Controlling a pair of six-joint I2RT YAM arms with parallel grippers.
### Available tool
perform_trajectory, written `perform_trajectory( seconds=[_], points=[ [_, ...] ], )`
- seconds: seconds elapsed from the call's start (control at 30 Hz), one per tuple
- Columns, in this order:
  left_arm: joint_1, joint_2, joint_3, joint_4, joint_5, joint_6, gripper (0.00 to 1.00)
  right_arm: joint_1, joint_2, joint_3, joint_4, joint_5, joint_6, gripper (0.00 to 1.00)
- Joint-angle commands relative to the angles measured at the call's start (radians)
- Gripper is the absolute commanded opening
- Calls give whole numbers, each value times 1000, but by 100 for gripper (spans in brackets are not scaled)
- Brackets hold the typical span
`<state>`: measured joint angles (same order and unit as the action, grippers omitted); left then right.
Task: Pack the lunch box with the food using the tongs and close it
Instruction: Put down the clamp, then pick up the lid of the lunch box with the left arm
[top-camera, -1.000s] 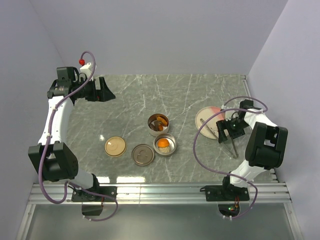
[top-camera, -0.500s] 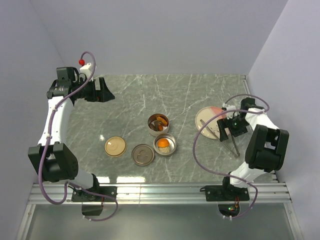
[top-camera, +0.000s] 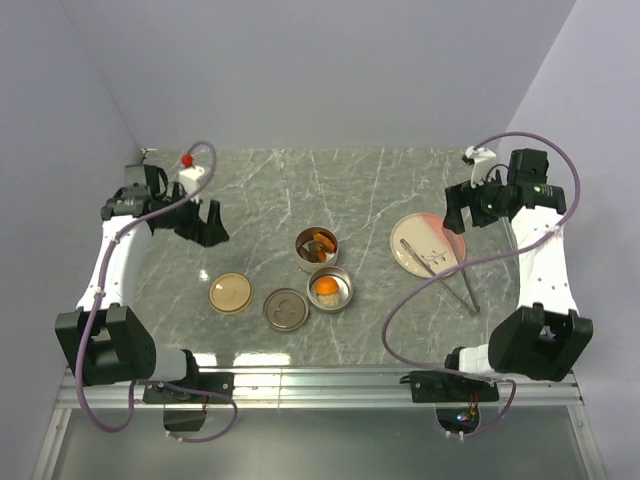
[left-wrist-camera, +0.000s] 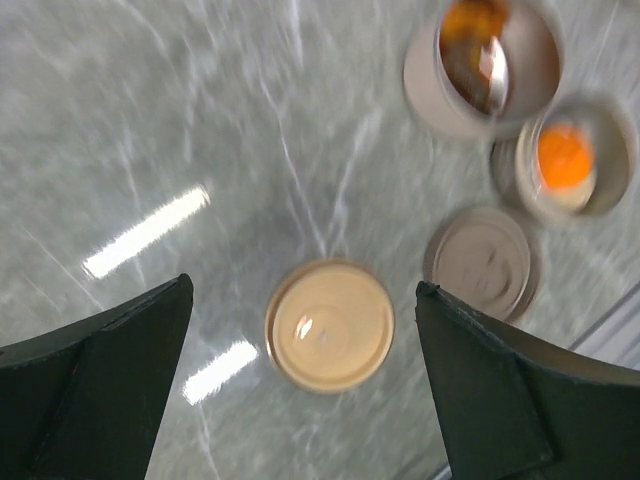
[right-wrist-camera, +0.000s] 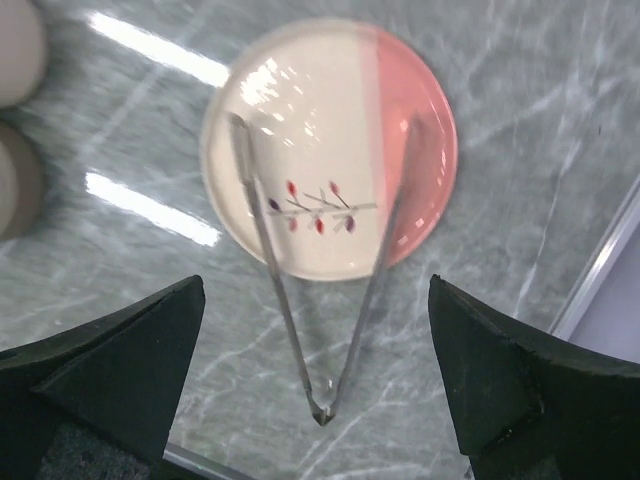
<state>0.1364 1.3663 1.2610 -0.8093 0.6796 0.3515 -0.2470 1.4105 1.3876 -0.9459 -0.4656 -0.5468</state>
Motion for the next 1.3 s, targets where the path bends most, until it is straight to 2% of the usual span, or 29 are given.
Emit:
perform_trajectory(
  seconds=[0.0, 0.13, 0.23, 0.27, 0.37, 0.57, 0.73, 0.77, 0.97, 1.27],
  points=[
    [-36, -53, -78, -100, -27, 274, 100, 44, -91, 34, -39, -76, 27, 100],
    [-107, -101, -185, -117, -124, 414, 99, 149, -171, -9, 35, 22, 61, 100],
    [-132, -185, -280, -166, -75, 663, 99, 235, -215, -36, 36, 68, 59, 100],
    [-164, -209, -340, -159, -57, 763, 99, 242, -220, -39, 32, 65, 64, 100],
    [-222, -292, -434, -156, -37, 932, 99, 242, -217, -51, 1, 18, 76, 100],
    [-368, -303, -492, -215, -43, 1151, 91, 288, -199, -96, -14, -25, 110, 100],
    [-509, -277, -534, -154, -107, 1204, 80, 313, -202, -114, 2, -19, 140, 100],
    [-558, -271, -537, -140, -120, 1215, 74, 314, -202, -122, 6, -16, 145, 100],
    [-731, -214, -557, -42, -192, 1232, 59, 325, -183, -131, 9, -18, 176, 100],
    [-851, -69, -563, 67, -273, 1212, 47, 328, -159, -110, -4, -15, 180, 100]
  ],
)
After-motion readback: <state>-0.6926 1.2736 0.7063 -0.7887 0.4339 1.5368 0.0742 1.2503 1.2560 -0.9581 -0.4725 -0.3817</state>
